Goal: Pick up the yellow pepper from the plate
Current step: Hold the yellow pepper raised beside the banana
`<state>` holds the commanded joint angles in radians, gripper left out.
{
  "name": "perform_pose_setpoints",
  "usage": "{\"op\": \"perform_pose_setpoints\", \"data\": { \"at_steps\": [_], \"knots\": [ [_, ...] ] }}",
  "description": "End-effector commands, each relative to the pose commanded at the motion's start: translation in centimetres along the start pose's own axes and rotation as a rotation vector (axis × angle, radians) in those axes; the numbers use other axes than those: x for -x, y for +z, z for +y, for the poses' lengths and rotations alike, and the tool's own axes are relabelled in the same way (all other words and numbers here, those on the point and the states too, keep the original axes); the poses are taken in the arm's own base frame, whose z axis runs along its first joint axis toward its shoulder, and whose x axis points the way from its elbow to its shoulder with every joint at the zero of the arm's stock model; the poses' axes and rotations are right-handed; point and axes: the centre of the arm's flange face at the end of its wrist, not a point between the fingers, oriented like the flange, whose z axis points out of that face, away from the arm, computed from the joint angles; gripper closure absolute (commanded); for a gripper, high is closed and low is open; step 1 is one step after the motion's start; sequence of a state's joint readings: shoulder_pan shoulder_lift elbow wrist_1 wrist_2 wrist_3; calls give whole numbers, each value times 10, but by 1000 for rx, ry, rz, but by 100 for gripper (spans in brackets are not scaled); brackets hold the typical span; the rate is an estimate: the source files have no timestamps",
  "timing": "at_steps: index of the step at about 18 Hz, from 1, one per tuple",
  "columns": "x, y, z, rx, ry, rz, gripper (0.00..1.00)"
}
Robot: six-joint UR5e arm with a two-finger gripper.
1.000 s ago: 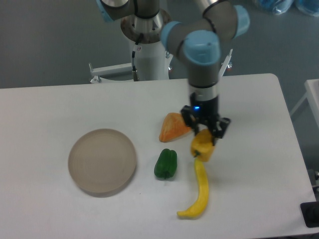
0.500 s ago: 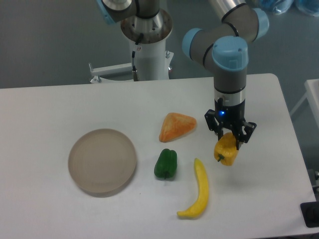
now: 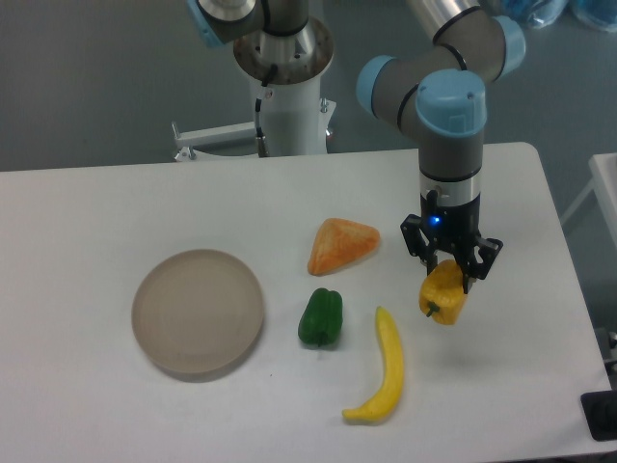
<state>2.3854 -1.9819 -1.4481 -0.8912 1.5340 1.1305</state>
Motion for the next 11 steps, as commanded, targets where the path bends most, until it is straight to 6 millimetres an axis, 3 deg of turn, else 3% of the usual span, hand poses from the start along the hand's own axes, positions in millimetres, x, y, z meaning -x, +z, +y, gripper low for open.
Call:
{"op": "perform_pose_setpoints", "data": {
  "at_steps": [11],
  "knots": [
    [-2, 3, -2, 7, 3, 2, 61]
  ]
}}
